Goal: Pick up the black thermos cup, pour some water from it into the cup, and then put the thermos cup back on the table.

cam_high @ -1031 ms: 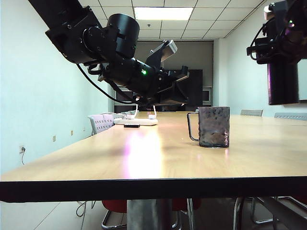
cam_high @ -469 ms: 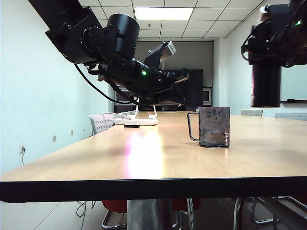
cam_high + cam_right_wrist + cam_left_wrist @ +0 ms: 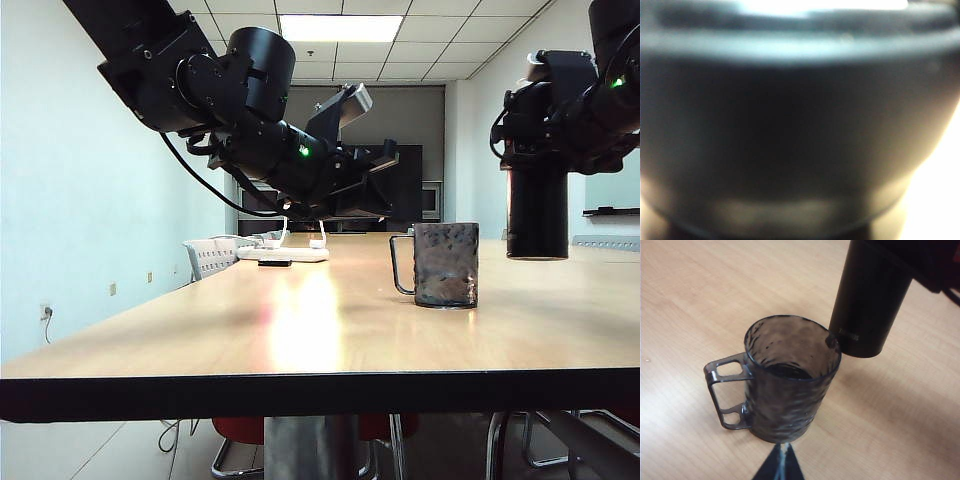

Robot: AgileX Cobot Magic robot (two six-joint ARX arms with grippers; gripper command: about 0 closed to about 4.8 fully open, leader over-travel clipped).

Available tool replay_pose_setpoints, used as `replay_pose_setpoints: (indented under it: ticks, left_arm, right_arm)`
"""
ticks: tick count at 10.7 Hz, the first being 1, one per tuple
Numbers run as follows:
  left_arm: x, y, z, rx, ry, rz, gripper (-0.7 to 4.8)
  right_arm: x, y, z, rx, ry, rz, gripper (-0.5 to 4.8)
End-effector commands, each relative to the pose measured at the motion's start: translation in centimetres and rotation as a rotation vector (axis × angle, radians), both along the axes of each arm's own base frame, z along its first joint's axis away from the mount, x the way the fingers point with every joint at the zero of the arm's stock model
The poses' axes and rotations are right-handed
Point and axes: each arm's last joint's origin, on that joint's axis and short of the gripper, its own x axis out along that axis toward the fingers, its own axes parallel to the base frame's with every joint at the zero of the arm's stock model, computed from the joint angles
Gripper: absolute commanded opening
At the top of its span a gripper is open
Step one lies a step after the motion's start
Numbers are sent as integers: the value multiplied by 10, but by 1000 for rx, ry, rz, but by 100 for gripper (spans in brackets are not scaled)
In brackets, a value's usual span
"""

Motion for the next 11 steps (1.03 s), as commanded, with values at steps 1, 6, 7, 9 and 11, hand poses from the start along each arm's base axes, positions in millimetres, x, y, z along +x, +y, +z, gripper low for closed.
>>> replay_pose_setpoints:
  ticks: [1, 6, 7, 9, 11]
  left_arm:
    - [-1, -1, 4, -11, -13, -11, -6]
    - [-1, -2, 5, -15, -10, -27, -5]
    - [-1, -2, 5, -14, -10, -27, -5]
    - [-1, -2, 5, -14, -10, -27, -5]
    - [-1, -2, 5, -14, -11, -26, -6]
  right_arm:
    - [10, -2, -6, -106, -79, 28, 68]
    - [24, -1, -36, -97, -97, 30, 195]
    - [24, -1, -34, -97, -116, 28, 328]
    - [24, -1, -35, -98, -107, 29, 349]
    - [21, -2, -28, -97, -112, 30, 479]
